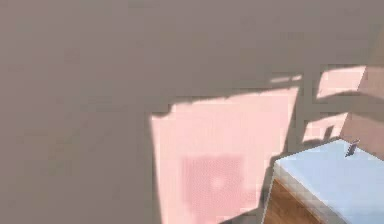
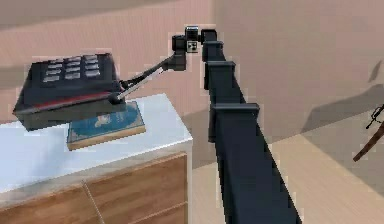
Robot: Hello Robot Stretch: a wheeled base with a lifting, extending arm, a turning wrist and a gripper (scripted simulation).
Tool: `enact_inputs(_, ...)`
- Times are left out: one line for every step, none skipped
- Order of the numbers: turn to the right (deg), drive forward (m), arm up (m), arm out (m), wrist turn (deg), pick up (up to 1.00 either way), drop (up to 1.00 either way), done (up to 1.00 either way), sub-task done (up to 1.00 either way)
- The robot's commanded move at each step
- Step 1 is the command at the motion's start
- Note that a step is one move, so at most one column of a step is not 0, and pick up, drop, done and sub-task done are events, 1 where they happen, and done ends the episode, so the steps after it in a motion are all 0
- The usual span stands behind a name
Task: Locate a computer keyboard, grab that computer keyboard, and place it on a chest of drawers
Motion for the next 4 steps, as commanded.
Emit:
enact_inputs(0.0,0.00,-0.26,0.00,0.0,0.00,0.00,0.00,0.00)
enact_inputs(0.0,0.00,0.00,0.00,0.0,0.00,1.00,0.00,0.00)
enact_inputs(0.0,0.00,0.00,-0.10,0.0,0.00,0.00,0.00,0.00)
enact_inputs(0.0,0.00,0.00,0.00,0.0,0.00,0.00,1.00,0.00)
